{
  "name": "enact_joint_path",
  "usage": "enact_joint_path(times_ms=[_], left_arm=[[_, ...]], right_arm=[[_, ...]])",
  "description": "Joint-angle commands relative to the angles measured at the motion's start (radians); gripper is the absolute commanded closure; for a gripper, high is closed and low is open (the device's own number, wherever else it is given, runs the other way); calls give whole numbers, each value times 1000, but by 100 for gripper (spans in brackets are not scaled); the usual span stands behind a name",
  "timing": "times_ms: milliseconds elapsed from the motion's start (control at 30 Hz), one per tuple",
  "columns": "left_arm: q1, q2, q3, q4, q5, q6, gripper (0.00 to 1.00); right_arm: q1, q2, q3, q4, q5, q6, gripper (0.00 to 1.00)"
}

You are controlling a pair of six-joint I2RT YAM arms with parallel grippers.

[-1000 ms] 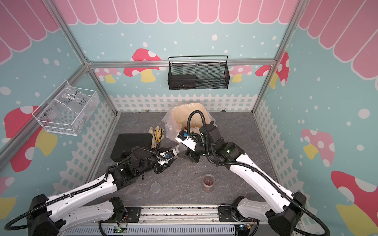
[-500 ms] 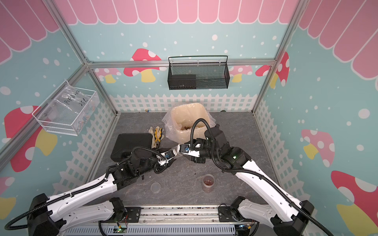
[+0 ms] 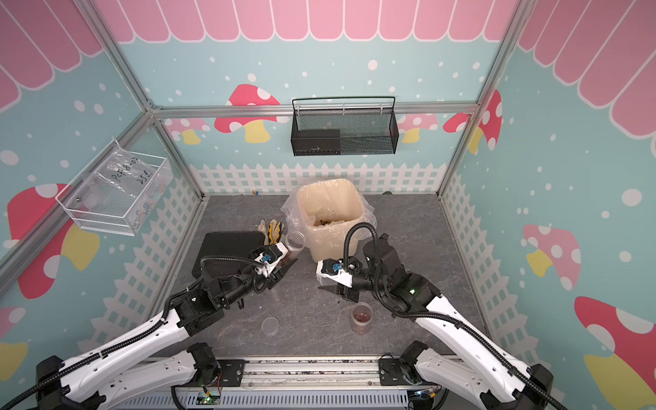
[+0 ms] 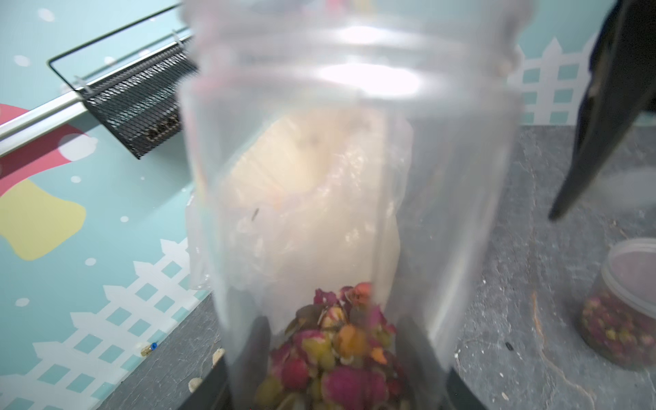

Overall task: Empty the moldy dried flower tea in the jars
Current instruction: Place the lid at the center of the board.

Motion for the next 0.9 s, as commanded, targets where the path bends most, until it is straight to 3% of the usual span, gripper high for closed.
enact_joint_path(times_ms=[0, 233, 867], left_arm=[[15, -14, 38, 47, -45, -79, 77], [25, -5, 55, 53, -122, -93, 78], [34, -27, 40, 73, -136, -80, 78]], right_arm=[[14, 30, -33, 47, -32, 55, 61], [105, 152, -70, 100, 20, 65, 56], [264, 509, -32, 142, 96, 23, 44]])
